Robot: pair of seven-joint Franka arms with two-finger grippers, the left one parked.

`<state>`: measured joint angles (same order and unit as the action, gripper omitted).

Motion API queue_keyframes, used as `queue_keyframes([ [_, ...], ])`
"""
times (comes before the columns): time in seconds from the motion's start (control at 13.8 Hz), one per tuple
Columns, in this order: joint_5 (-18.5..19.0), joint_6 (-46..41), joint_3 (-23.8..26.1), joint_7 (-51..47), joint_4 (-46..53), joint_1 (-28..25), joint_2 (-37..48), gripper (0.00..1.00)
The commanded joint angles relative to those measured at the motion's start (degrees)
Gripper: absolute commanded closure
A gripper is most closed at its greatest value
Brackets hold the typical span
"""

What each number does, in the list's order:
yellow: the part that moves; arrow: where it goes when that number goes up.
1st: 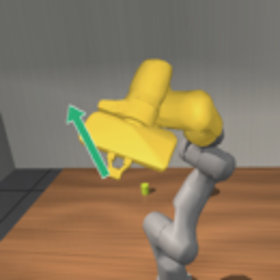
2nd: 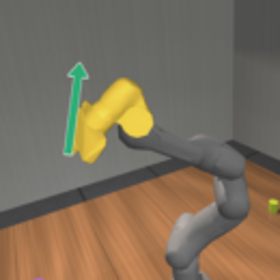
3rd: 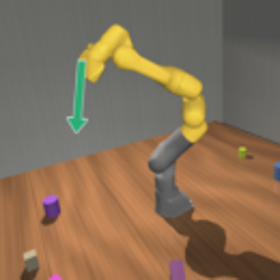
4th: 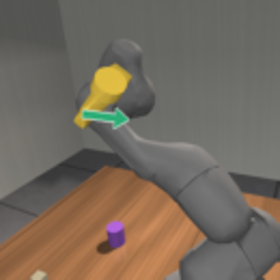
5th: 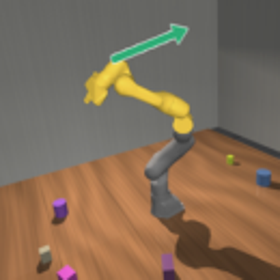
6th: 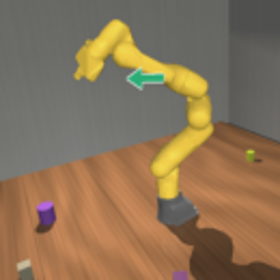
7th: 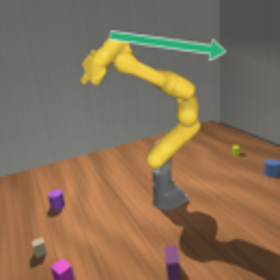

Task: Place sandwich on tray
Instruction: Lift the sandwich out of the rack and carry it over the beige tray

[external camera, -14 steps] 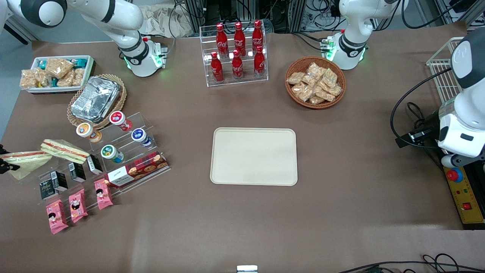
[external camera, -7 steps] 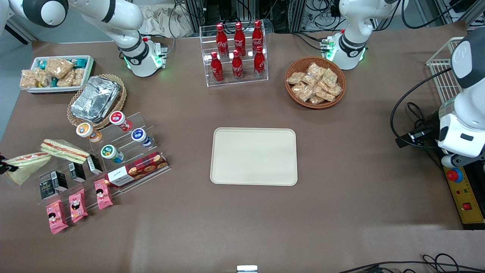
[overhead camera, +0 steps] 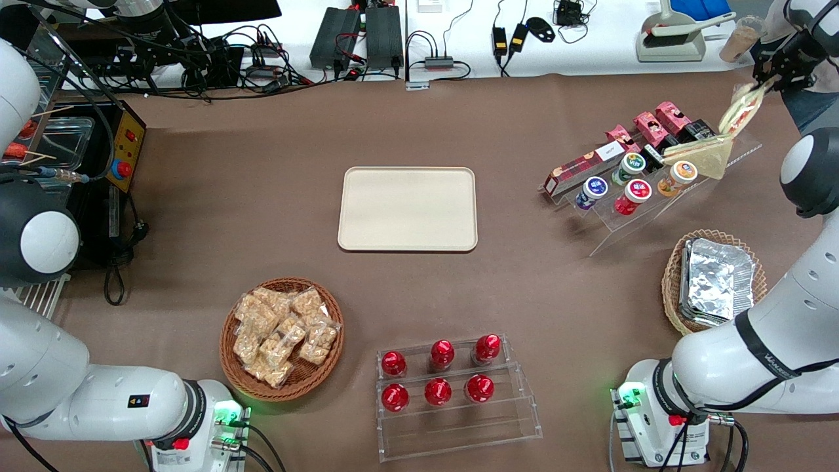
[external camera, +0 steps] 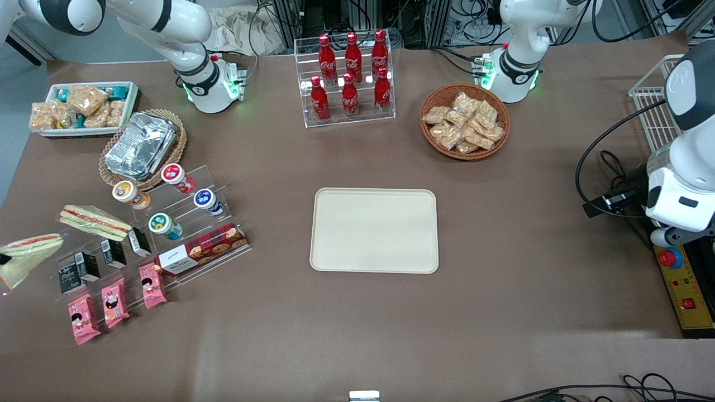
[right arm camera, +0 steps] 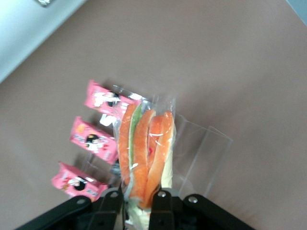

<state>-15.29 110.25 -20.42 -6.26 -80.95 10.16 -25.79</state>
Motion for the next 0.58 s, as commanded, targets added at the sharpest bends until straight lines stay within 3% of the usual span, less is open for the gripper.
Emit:
queue_keyframes([
  [0.0, 0.26, -1.61, -0.06, 4.13, 2.54, -1.28, 1.96, 1.00],
  [0.22, 0.26, -7.13, -0.14, 10.90, 7.62, -4.26, 2.76, 1.00],
  [0.51, 0.43, -14.43, -0.23, 15.03, 10.37, -12.51, 6.36, 1.00],
])
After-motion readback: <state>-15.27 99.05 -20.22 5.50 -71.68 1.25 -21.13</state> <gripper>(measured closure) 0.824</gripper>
